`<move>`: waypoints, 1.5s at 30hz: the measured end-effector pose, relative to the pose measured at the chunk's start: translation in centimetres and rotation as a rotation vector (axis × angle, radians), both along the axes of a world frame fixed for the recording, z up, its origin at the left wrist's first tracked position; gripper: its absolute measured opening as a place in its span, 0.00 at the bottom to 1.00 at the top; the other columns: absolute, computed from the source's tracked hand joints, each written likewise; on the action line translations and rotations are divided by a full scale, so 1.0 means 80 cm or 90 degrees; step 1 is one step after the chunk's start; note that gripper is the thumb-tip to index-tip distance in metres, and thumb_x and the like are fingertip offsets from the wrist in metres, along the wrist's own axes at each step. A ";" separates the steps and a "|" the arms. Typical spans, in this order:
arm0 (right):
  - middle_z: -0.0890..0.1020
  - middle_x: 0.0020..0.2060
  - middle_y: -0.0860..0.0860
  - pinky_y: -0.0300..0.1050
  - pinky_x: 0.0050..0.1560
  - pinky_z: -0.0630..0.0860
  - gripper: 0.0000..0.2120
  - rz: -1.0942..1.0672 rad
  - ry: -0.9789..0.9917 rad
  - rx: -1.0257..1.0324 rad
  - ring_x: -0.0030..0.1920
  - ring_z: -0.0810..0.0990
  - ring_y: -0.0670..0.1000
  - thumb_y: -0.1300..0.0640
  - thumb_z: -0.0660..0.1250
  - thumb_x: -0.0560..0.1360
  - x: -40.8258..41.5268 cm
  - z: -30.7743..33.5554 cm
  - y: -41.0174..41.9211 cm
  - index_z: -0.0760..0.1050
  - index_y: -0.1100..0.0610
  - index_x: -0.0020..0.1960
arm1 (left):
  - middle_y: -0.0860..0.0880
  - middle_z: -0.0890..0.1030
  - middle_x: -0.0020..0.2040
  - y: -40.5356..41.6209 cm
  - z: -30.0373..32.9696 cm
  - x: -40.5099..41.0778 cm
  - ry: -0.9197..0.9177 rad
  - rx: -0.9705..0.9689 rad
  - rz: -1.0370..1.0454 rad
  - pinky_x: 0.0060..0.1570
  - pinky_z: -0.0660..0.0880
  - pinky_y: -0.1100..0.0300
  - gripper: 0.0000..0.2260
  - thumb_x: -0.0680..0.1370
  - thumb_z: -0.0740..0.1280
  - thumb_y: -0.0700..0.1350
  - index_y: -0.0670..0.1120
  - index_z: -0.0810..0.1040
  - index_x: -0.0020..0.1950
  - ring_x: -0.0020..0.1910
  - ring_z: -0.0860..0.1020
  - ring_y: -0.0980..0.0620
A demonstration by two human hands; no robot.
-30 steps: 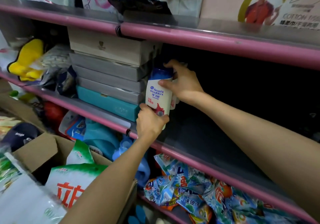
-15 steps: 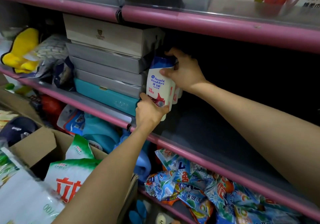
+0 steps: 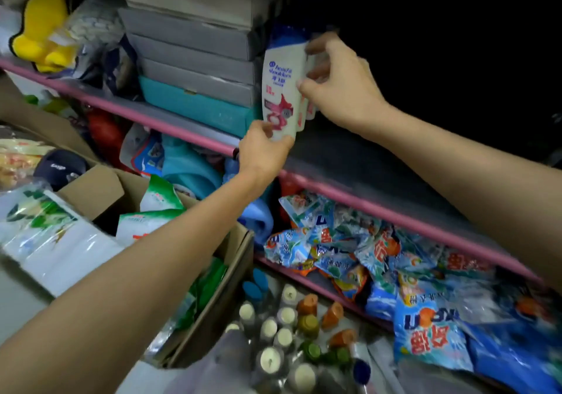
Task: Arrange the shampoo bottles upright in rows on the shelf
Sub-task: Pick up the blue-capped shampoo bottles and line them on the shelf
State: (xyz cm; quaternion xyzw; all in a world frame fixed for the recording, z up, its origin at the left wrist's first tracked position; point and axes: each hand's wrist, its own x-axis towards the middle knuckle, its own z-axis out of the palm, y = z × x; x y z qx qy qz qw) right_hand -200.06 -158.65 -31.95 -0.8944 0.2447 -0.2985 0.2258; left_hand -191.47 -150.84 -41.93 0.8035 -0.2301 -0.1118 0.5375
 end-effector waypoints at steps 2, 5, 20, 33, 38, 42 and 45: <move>0.79 0.42 0.45 0.45 0.50 0.77 0.15 0.010 -0.016 0.043 0.46 0.80 0.47 0.57 0.66 0.73 -0.026 -0.023 0.028 0.73 0.53 0.59 | 0.52 0.81 0.48 0.025 -0.012 -0.027 0.002 -0.019 -0.025 0.51 0.73 0.61 0.11 0.73 0.68 0.44 0.44 0.78 0.55 0.51 0.78 0.52; 0.80 0.41 0.46 0.48 0.53 0.77 0.11 0.029 0.003 0.121 0.46 0.80 0.48 0.58 0.66 0.72 -0.065 -0.076 0.067 0.76 0.54 0.55 | 0.51 0.81 0.43 0.055 -0.044 -0.068 -0.001 0.021 -0.064 0.45 0.71 0.63 0.03 0.74 0.66 0.41 0.47 0.78 0.46 0.49 0.80 0.51; 0.75 0.63 0.57 0.50 0.59 0.73 0.22 -0.015 0.575 0.343 0.62 0.74 0.58 0.59 0.65 0.75 -0.248 -0.441 0.161 0.68 0.55 0.68 | 0.45 0.65 0.71 0.208 -0.335 -0.206 -0.064 0.580 -0.330 0.64 0.69 0.47 0.22 0.77 0.65 0.46 0.50 0.65 0.71 0.68 0.67 0.42; 0.76 0.60 0.56 0.49 0.52 0.74 0.15 -0.136 0.662 0.304 0.58 0.77 0.57 0.59 0.59 0.80 -0.301 -0.530 0.166 0.64 0.55 0.66 | 0.48 0.65 0.72 0.185 -0.398 -0.242 -0.374 0.528 -0.541 0.73 0.48 0.48 0.29 0.73 0.67 0.45 0.50 0.62 0.73 0.73 0.58 0.46; 0.72 0.64 0.57 0.49 0.52 0.72 0.21 -0.145 0.612 0.315 0.59 0.76 0.59 0.61 0.63 0.76 -0.301 -0.537 0.168 0.63 0.53 0.67 | 0.47 0.75 0.59 0.194 -0.391 -0.256 -0.442 0.429 -0.553 0.62 0.67 0.53 0.22 0.70 0.68 0.47 0.47 0.73 0.63 0.59 0.73 0.46; 0.70 0.63 0.56 0.49 0.52 0.70 0.20 -0.184 0.520 0.307 0.62 0.71 0.58 0.54 0.65 0.74 -0.308 -0.539 0.161 0.66 0.53 0.65 | 0.50 0.79 0.48 0.217 -0.391 -0.283 -0.532 0.391 -0.625 0.44 0.73 0.60 0.15 0.69 0.69 0.54 0.49 0.79 0.53 0.45 0.77 0.51; 0.69 0.64 0.56 0.52 0.56 0.70 0.19 -0.295 0.440 0.299 0.64 0.68 0.58 0.57 0.62 0.75 -0.313 -0.544 0.149 0.68 0.54 0.66 | 0.46 0.76 0.58 0.230 -0.398 -0.298 -0.481 0.521 -0.679 0.50 0.73 0.56 0.17 0.77 0.62 0.52 0.47 0.73 0.63 0.54 0.75 0.48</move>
